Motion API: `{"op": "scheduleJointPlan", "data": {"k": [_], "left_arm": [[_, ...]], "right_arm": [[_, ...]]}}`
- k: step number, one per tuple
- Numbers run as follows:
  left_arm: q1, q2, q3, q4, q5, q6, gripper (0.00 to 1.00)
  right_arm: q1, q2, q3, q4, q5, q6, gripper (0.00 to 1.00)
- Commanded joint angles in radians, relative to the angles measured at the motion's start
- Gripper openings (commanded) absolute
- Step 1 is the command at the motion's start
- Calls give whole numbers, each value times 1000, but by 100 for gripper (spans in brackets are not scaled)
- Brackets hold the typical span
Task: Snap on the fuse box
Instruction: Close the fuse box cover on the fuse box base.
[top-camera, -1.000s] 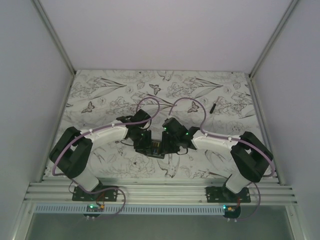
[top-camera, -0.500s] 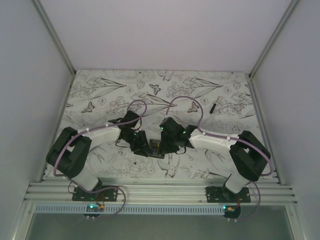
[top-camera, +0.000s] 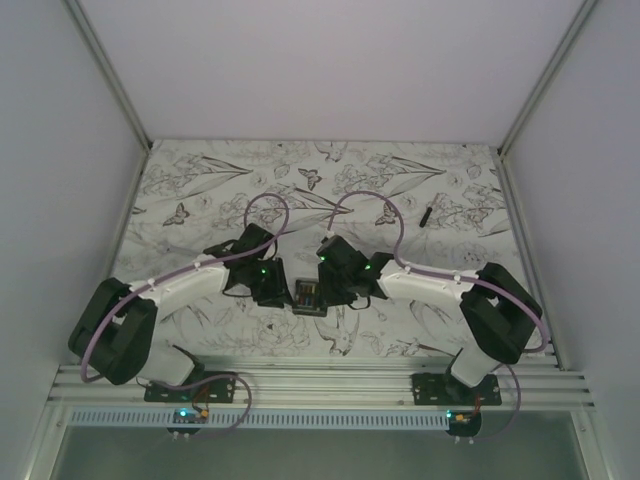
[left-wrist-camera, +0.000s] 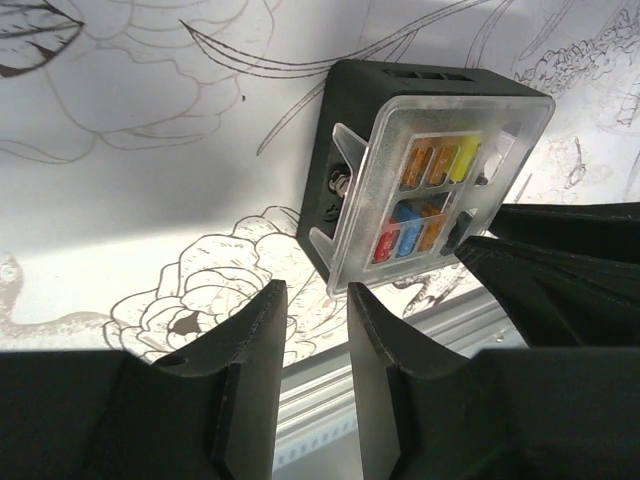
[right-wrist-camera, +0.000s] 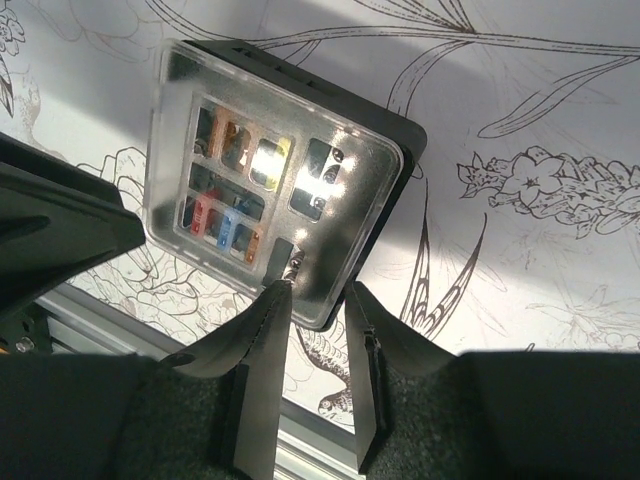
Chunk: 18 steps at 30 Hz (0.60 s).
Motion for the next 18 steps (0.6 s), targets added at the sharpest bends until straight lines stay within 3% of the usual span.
{"op": "scheduleJointPlan", "data": {"k": [1,8,18], "left_arm": [[-17,-14,40,-82,-75,68,33],[-83,57,110,-98,-126,97,25],[-122,123,147,-144,-152,75,24]], "right_arm": [[10,-42,-12,24,16,5,35],[9,-43,-43,61,12,44,39],[9,-17,-62,106,-38,82,39]]}}
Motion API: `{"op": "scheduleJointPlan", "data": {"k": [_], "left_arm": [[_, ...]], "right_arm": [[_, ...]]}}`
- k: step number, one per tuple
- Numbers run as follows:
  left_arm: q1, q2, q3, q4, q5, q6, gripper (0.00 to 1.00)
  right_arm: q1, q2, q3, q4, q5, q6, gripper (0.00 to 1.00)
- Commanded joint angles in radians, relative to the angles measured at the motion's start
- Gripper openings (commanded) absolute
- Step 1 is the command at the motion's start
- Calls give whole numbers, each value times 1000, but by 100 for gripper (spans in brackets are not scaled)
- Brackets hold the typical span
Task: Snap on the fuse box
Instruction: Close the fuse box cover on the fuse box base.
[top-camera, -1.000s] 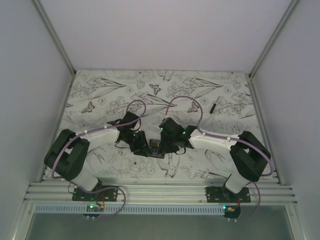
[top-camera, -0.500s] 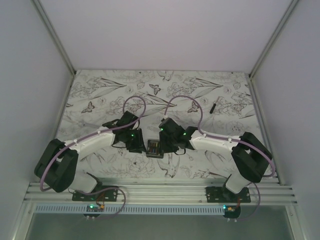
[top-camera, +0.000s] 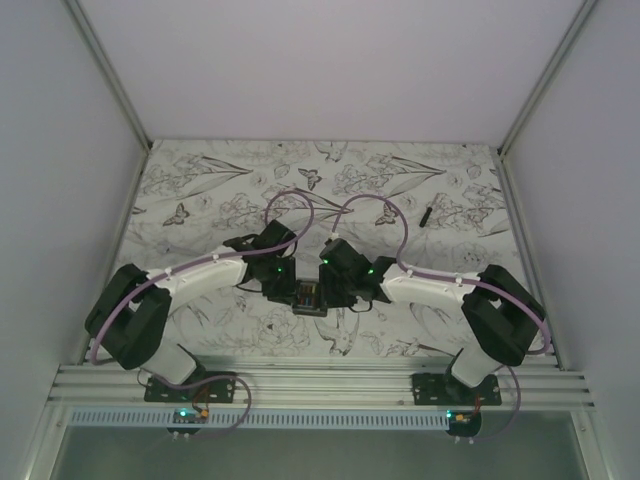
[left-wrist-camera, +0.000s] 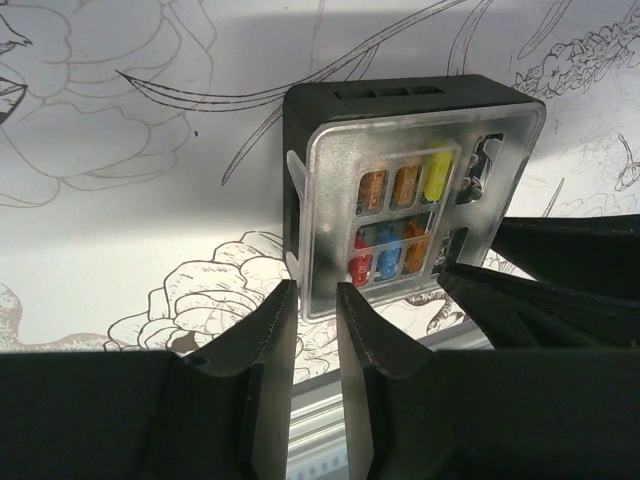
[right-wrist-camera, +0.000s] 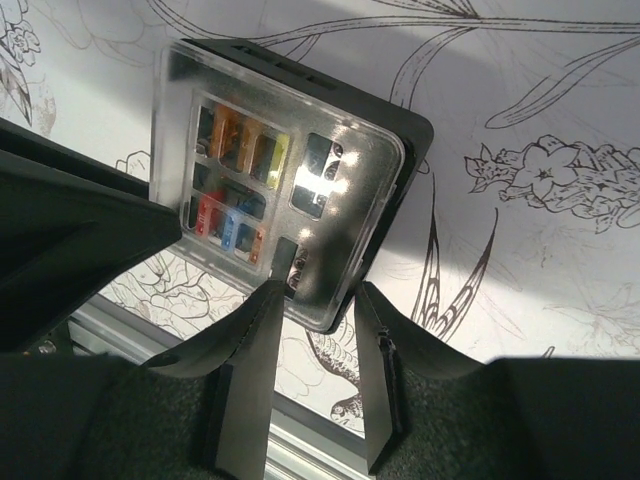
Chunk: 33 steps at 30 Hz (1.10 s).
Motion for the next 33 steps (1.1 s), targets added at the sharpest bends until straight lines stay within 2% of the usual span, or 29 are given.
{"op": "scheduleJointPlan", "data": {"k": [1,17,26,33], "left_arm": [[-20,33,14,-62,-17,-16,24],[-155,91,100,-45,-5,-112,25],[-142,86,50,-46,-32,-113,26],[-100,124,-40,-52,-50,-123,25]], "right_arm": [[9,10,-9,55,-40,29,39],[10,20,-12,224,-115,84,38],[11,30,-31,117,-49,87,37],[15,108,-28,-23,1,64,33]]}}
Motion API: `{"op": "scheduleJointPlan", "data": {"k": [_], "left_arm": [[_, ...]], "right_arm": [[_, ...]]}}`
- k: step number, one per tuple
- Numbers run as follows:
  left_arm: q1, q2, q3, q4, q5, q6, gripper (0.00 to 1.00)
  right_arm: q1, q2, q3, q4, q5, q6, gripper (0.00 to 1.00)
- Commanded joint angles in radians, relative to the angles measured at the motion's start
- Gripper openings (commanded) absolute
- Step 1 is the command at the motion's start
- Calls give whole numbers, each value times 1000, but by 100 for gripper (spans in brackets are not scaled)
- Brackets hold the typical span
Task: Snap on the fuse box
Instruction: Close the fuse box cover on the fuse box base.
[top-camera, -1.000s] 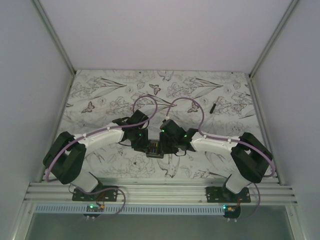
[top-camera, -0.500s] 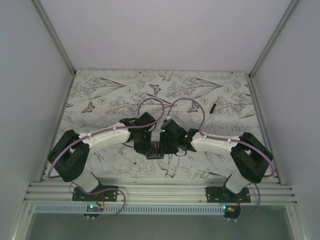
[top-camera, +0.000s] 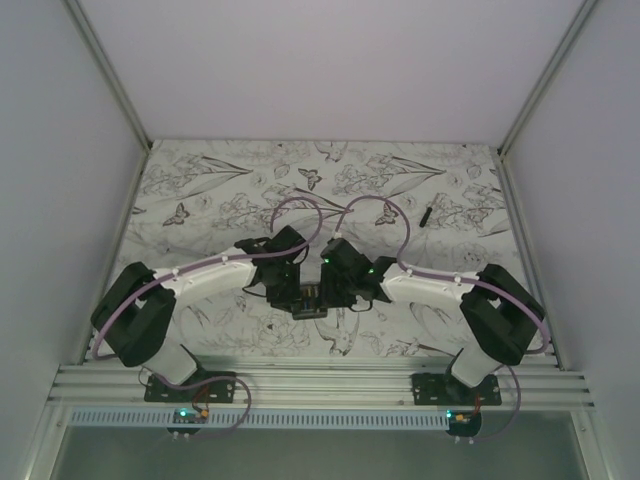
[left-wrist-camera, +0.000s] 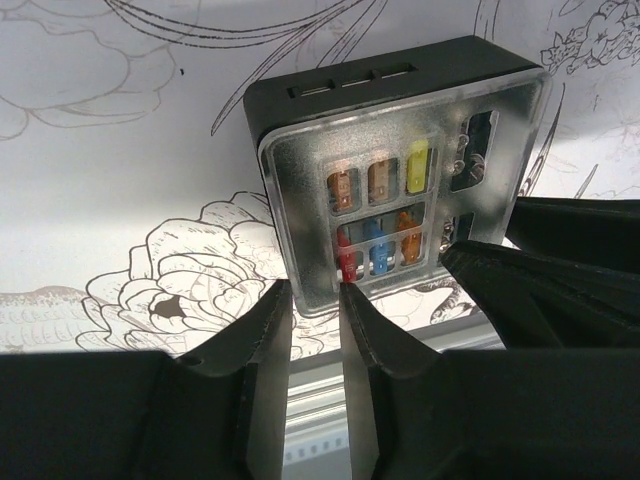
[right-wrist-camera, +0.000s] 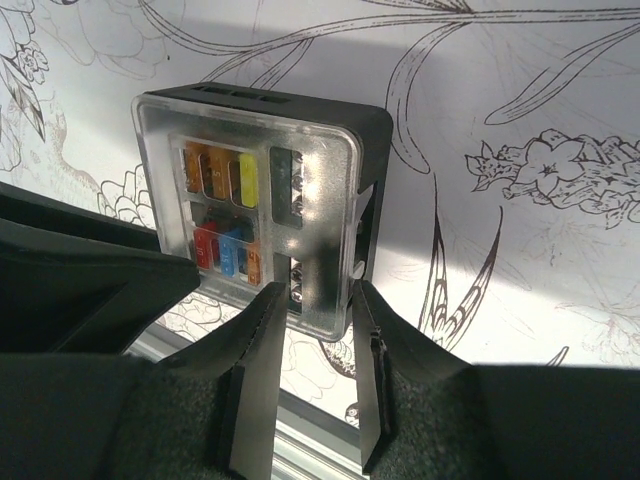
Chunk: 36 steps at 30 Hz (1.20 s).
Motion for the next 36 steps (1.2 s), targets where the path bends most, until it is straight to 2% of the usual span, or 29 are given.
{"op": "scheduleJointPlan", "data": {"k": [1,6,14,17,23,30,36], "left_arm": [[9,95,-106,50,30,-39,25],[37,64,-120,52,39,-32,26],[96,-95,-39,44,43,6,46],[133,-112,-10,38,30,22,48],[196,-51,55,36,25,61,47],[210,51,107,39,42,80,40],[208,95,93,44,79,76,35]], "right_arm": [[24,111,-8,-72,36,6,32],[25,94,7,-66,50,-21,32],[-3,12,119,-72,80,-104,40],[-40,11,144,-72,77,-134,43],[-100,44,177,-35,19,-185,44],[-116,120,222,-10,-11,-213,42],[-117,172,229,-4,-76,-215,41]]}}
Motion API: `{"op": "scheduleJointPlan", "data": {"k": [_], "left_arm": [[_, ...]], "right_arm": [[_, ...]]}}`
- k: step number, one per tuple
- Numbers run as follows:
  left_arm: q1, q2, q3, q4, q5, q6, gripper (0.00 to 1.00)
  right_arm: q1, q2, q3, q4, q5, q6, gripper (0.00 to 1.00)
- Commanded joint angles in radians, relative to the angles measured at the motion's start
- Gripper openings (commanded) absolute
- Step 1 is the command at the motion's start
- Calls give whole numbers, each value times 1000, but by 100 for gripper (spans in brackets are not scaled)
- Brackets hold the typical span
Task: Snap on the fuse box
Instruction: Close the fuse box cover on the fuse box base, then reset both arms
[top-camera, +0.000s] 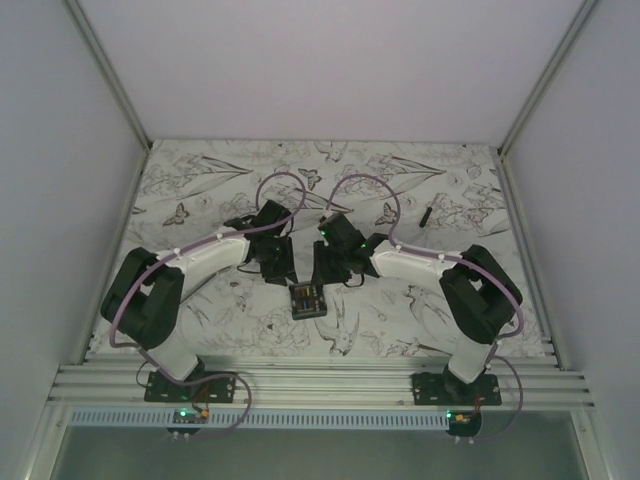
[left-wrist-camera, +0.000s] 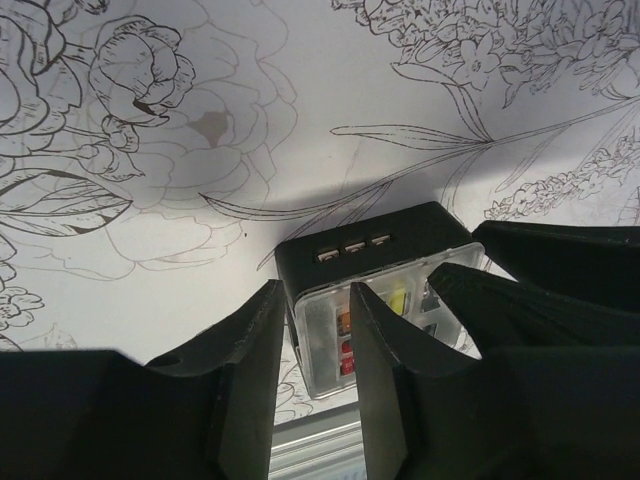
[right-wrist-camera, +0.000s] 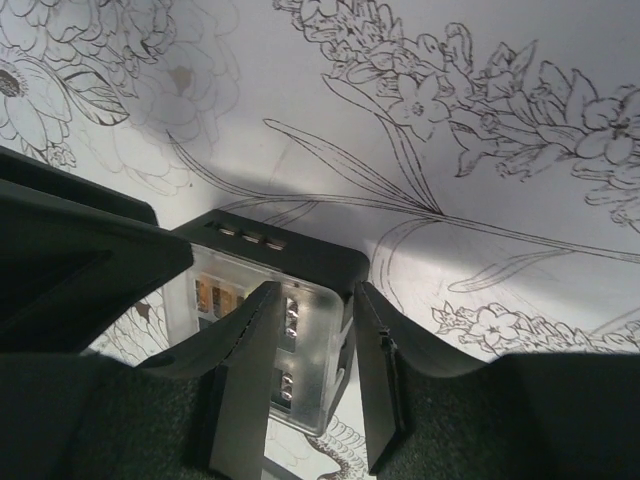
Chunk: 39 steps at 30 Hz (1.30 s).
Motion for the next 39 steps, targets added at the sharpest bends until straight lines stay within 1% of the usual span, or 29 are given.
{"op": "scheduleJointPlan", "data": {"k": [1,7,9,12,16,19,22,26,35,36,39], "left_arm": [[4,25,-7,-20,39,11,34],[-19,60,-59,0,51,-4,29],[-19,68,-81,16,51,-13,28],[-19,73,-109,28,45,-19,24],[-19,80,-146,42,36,-27,24],[-19,52,-147,47,42,-34,26],[-19,-23,-139,46,28,-35,33],[-17,-149,-141,39,-3,-26,43],[27,-339,-227,15,-140,8,69],[32,-349,-236,15,-166,15,71],[57,-415,-249,17,-246,37,79]], "right_arm": [[-5,29,31,23,-62,-24,40],[15,66,6,1,-82,-20,38],[26,75,-7,-4,-63,-15,37],[35,88,-18,-20,-30,-11,36],[38,81,-25,-24,6,-14,36],[38,56,-6,-22,18,-21,36],[38,16,23,-21,34,-35,36],[38,-56,30,-27,69,-47,40],[-1,-228,-102,-34,253,-79,53],[-14,-251,-116,-34,278,-88,55],[-55,-331,-155,-35,367,-123,68]]}}
